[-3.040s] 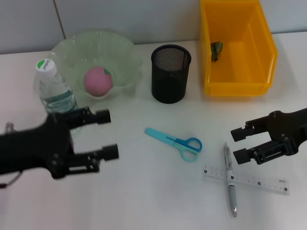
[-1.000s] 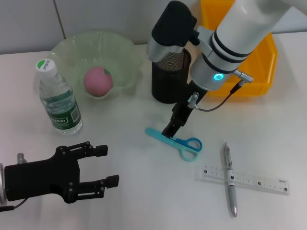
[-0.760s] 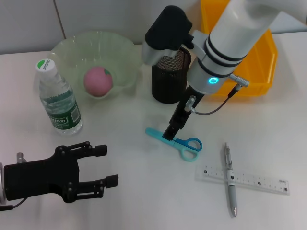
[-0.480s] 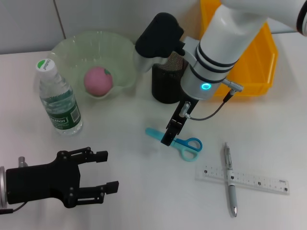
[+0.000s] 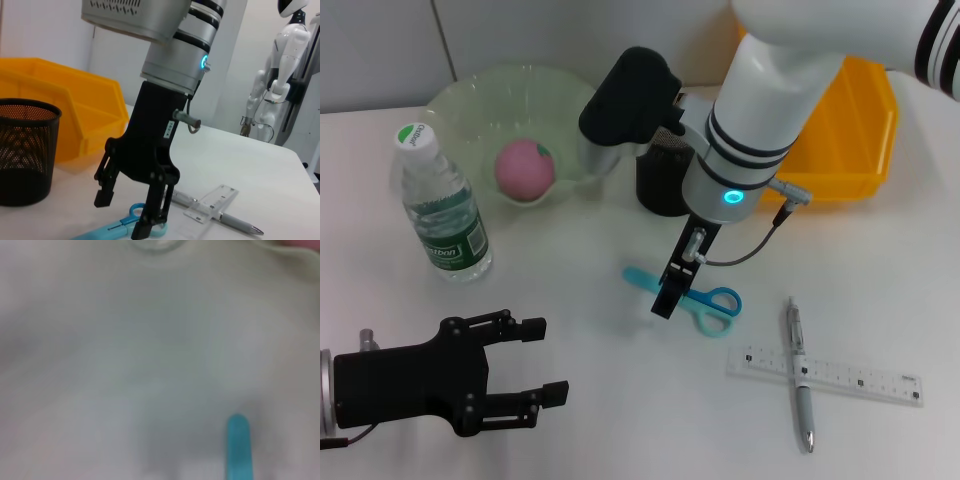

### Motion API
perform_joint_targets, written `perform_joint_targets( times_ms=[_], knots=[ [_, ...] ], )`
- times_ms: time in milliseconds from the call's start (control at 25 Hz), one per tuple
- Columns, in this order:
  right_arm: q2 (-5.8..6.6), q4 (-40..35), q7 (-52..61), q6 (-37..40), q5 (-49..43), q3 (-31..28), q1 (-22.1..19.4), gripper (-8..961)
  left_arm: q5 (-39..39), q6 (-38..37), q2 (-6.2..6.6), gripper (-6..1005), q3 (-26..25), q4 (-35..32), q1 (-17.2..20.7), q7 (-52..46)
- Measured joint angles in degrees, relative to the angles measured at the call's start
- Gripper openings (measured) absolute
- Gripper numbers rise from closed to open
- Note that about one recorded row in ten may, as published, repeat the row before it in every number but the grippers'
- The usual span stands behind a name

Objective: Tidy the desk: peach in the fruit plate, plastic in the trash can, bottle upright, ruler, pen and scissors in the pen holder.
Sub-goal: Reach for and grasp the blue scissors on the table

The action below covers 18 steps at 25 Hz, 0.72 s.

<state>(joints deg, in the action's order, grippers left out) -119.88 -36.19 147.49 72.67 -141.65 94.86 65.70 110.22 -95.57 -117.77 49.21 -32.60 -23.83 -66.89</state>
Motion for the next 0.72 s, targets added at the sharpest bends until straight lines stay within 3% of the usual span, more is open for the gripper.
perform_joint_targets(
  times_ms=[720],
  knots=[
    [0.0,0.5,0.5,-1.8,0.9,1.9,-0.6,784,0.0,0.0,-0.17,800,-0.2,0.0,0.0,-0.1]
  ],
)
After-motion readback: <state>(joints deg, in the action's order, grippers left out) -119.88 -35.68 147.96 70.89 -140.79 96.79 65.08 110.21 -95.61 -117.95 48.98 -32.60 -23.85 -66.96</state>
